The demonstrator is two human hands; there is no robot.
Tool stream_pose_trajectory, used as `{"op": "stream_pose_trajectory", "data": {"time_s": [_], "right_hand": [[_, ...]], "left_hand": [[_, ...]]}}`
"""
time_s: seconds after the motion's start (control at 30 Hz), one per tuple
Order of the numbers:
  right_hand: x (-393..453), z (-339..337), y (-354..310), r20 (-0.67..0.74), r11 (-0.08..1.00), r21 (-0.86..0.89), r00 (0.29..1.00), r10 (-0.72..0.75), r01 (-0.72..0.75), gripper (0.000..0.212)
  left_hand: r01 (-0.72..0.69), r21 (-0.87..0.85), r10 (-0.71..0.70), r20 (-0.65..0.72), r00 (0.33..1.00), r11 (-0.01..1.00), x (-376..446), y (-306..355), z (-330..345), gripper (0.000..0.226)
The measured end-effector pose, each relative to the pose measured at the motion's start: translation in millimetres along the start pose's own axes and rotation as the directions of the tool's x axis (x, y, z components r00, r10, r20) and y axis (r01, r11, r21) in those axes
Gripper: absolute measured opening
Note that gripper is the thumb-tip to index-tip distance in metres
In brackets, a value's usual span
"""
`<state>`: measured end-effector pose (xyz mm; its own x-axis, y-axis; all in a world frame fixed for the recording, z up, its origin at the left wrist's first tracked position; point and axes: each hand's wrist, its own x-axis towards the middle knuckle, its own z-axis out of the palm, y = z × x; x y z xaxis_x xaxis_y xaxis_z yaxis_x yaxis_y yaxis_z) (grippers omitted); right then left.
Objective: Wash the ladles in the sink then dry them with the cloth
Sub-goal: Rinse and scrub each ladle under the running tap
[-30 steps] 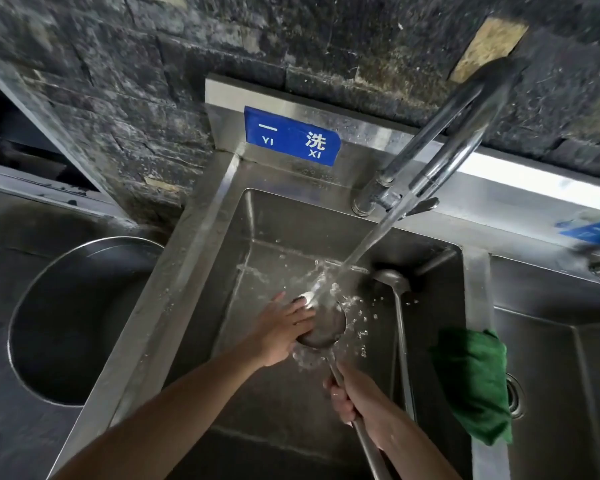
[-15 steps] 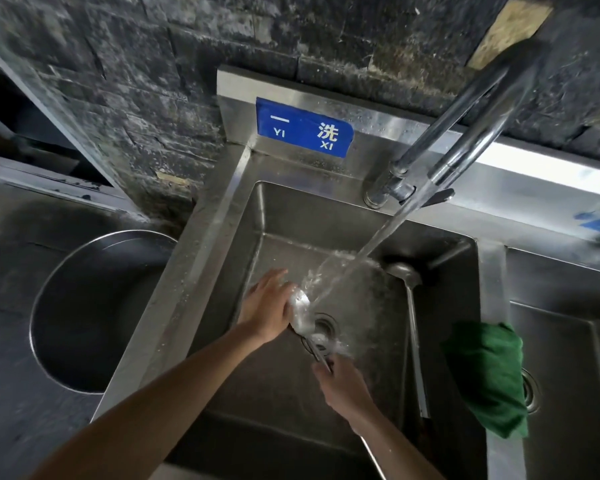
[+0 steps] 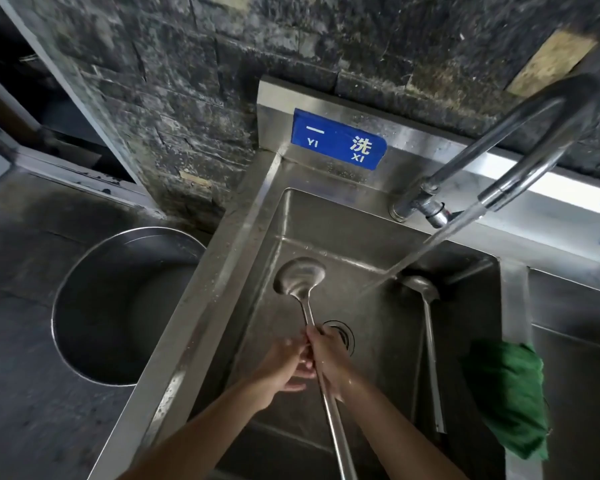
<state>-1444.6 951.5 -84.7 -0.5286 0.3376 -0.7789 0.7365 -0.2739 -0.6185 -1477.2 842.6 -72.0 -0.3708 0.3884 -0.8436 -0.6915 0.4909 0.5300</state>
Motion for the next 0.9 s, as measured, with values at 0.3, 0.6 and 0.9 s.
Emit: {"op": "stream_pose_trajectory", "data": {"time_s": [0.3,0.6,0.9], "right_hand": [[45,17,-32,-0.013,0.990,0.129,0.998,0.056,-0.054,0.022],[64,50,-36,0.061,0.998,0.031,0.997,0.047,-0.049,0.021],[94,65,-31,0.047,0.994,0.098,0.998,0.046,-0.050,0.037]], "left_hand": [[-0.068,0.048,0.056,0.226,0.973,0.997,-11,-4,-27,0.027],[-0.013,0.204,0.016,-0.011,1.000,0.979,14,17,-64,0.014],[-0.053,0.178,0.076,-0.126,0.989,0.983,57,2,-71,0.009]]}}
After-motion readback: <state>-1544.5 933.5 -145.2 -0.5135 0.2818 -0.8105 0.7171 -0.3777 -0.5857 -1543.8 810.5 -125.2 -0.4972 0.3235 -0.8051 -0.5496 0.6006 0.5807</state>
